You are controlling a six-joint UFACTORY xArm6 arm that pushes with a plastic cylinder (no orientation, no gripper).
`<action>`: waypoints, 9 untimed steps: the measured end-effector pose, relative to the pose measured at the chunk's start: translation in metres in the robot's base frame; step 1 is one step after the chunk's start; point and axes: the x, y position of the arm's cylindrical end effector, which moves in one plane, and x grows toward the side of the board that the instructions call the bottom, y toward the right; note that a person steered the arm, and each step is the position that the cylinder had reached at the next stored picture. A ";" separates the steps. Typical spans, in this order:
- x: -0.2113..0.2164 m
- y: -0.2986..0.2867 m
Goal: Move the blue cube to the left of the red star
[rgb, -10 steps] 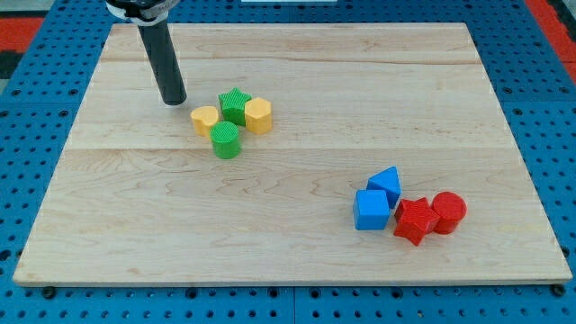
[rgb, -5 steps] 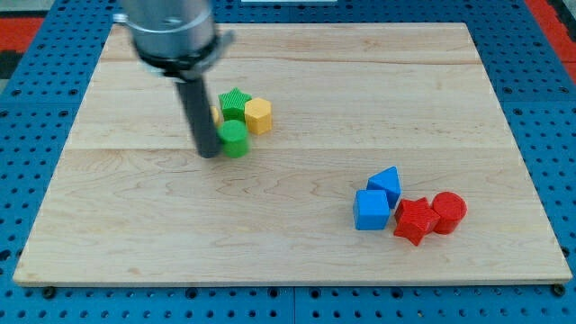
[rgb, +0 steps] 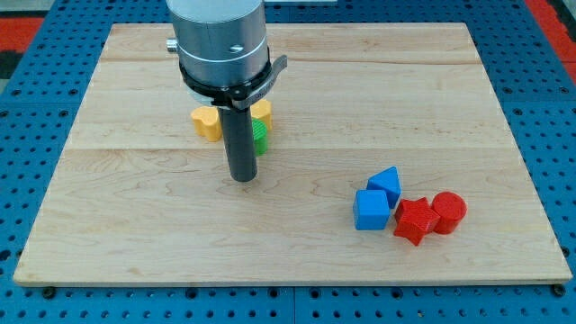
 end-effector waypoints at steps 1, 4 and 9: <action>0.000 0.005; 0.013 0.061; 0.052 0.179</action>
